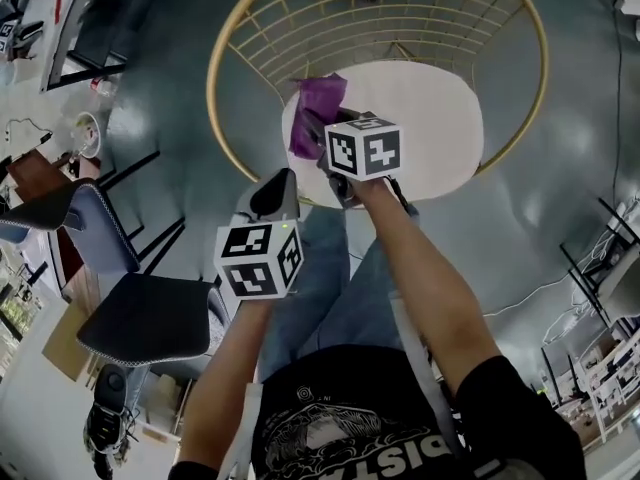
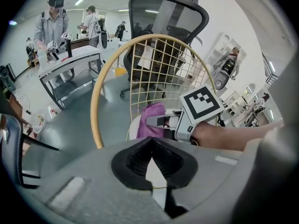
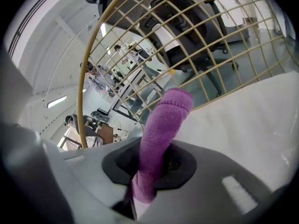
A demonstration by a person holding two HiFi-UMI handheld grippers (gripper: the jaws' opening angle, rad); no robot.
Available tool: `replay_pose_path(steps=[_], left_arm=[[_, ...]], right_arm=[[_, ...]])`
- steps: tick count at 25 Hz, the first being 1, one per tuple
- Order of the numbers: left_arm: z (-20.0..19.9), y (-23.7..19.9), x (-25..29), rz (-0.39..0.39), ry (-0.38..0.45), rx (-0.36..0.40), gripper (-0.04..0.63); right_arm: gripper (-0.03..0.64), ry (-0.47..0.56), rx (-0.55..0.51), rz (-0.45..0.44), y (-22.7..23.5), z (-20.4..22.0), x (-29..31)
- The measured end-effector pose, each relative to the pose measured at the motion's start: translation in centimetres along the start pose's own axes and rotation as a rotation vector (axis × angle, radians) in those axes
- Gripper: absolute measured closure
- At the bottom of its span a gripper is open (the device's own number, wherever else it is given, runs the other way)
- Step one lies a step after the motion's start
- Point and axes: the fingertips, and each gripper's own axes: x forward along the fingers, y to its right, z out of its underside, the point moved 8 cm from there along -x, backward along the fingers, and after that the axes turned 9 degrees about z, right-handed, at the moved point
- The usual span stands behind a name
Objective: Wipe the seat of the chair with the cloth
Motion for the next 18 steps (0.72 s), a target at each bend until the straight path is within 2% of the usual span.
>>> replay_pose_path(steps=[18], left_arm=[[0.3,5.5,3.5,0.010,-0.035,0.018,0.598]], right_arm=[[0.555,0.095,0.135,0.138,10.5,-2.0,-4.9]])
